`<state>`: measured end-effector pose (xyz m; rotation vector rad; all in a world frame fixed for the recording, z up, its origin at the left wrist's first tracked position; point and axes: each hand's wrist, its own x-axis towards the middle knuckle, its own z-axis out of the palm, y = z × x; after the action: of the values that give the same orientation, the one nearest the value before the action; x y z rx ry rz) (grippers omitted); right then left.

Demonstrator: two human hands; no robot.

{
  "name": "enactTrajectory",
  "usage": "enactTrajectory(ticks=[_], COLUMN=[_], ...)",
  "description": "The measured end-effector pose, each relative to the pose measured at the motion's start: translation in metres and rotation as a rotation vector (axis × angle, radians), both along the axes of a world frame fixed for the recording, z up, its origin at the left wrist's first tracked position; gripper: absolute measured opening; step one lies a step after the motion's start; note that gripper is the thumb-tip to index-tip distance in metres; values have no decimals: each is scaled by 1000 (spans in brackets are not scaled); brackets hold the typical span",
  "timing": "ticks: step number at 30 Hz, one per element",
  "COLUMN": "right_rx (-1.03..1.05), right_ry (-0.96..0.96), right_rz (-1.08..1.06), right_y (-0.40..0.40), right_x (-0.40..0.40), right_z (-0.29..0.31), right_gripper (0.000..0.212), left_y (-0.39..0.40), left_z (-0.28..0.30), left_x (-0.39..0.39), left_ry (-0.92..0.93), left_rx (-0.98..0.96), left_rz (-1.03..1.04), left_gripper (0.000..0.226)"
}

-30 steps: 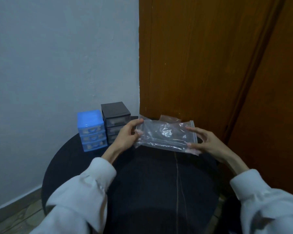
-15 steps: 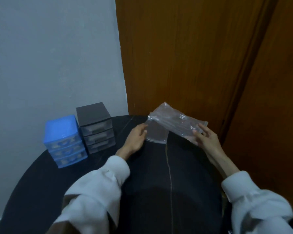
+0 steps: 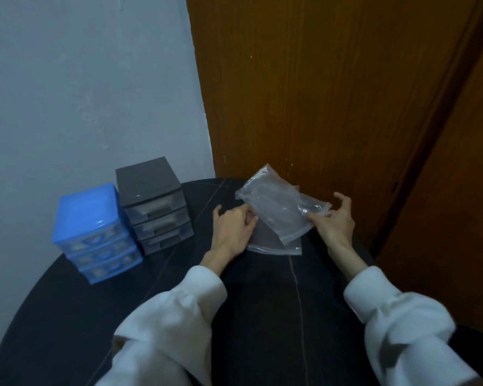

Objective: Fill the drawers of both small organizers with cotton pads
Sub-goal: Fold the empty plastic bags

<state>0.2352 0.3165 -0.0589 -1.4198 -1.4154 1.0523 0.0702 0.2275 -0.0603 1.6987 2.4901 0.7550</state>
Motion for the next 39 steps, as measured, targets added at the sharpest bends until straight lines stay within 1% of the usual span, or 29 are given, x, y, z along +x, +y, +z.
enactTrajectory(ticks=[1,2,3,4,5,6,8,9,10,12,13,15,16,17,19,20,22,24,27,29,33,35,36,39], right_rx=[9,8,-6,-37,-70,-101,-116,-92,-62,-31,-28,-38,-38,-40,-46,-30,6,20,-12,-10,4,31,52,128], right_ry=[-59,-132,-204,-272,-338,-413,-567,-614,-616,-529,-484,-420,-386,-355,-286,-257,-215,-163,10,132,273,320,331,314], right_rz=[29,66,108,156,203,243,285,287,294,319,335,360,377,395,419,430,457,487,489,452,283,186,153,116], right_y=[-3,-7,-11,-16,-19,-23,-28,-30,-33,-38,-42,-46,-49,-51,-57,-61,-66,-69,-72,-73,-71,-70,-70,-74], right_x=[2,4,6,8,10,11,12,13,16,22,25,30,33,36,43,46,54,63,80,93,124,146,158,195], right_z=[0,-1,-1,-1,-2,-1,-2,-1,1,6,8,11,12,11,15,18,25,33,44,50,60,65,66,70], right_gripper=[55,40,27,19,17,20,35,43,46,43,36,11,8,17,34,43,60,67,60,57,68,69,63,31], left_y=[-1,-1,-2,-3,-4,-4,-5,-8,-11,-18,-21,-27,-30,-33,-38,-42,-46,-51,-57,-59,-56,-51,-49,-41], left_z=[0,0,-2,-2,-1,0,4,6,8,11,11,13,13,15,21,24,28,36,49,57,66,66,65,58], left_x=[1,1,3,5,8,11,16,19,21,26,28,35,37,40,48,51,56,63,77,90,123,141,150,176], left_ry=[-17,-42,-89,-152,-221,-303,-509,-602,-677,-788,-820,-878,-919,-968,-1054,-1061,-1015,-985,-991,-991,-1036,-1064,-1077,-1079], left_rx=[-18,-59,-99,-122,-126,-114,-75,-65,-66,-83,-81,-32,6,50,123,147,177,229,299,344,358,353,343,308], left_rz=[29,65,97,121,132,137,153,165,174,187,193,201,201,200,200,207,209,153,10,-95,-258,-324,-364,-463], left_gripper=[24,32,41,49,53,56,60,63,63,53,45,27,20,18,19,26,49,57,53,51,51,51,51,47])
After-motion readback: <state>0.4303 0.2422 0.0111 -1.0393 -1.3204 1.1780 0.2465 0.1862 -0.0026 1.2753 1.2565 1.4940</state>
